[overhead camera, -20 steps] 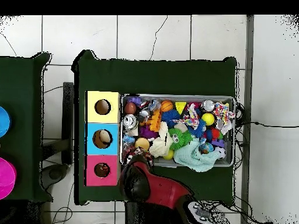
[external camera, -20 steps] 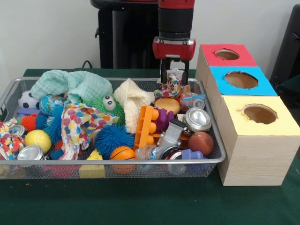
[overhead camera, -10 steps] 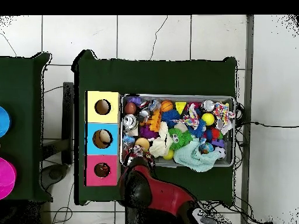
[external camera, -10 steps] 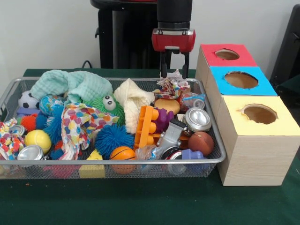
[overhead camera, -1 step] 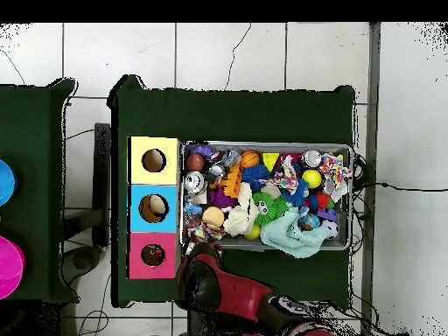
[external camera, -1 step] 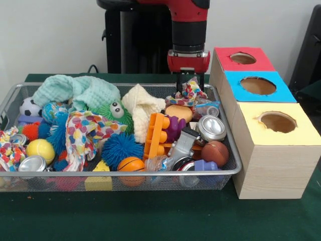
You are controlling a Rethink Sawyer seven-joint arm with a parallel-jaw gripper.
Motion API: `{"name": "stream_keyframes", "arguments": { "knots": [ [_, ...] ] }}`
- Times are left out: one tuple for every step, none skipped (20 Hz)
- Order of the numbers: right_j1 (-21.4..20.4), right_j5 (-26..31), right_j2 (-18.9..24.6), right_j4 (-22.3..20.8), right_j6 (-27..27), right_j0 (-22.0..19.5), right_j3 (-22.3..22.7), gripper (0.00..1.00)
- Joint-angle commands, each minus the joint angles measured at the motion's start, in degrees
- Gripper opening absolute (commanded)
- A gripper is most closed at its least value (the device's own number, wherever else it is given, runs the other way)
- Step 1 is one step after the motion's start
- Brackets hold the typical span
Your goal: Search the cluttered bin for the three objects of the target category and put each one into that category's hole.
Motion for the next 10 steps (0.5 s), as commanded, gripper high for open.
{"name": "stream_keyframes", "arguments": {
  "knots": [
    [13.7, 4.6, 2.3, 1.8, 10.9, 0.5, -6.4, 1.0],
    [15.1, 4.8, 2.1, 2.1, 11.1, 0.4, -6.8, 1.0],
    [16.4, 3.9, 2.2, 1.9, 11.5, 0.1, -7.3, 1.0],
    [17.4, 2.1, 2.0, 1.3, 11.7, 0.0, -7.9, 1.0],
    [18.2, 0.7, 1.6, 0.6, 11.6, 0.2, -8.7, 1.0],
    [18.7, -2.0, 1.2, -0.3, 11.7, 0.4, -9.6, 1.0],
    [19.0, -4.1, 0.5, -1.2, 11.3, 0.9, -10.6, 1.0],
    [19.4, -8.4, -0.4, -2.9, 11.3, 1.5, -11.9, 1.0],
    [19.2, -11.7, -1.7, -3.7, 10.9, 2.5, -12.9, 1.0],
    [19.2, -15.6, -2.7, -4.5, 11.0, 3.2, -13.9, 1.0]
  ]
}}
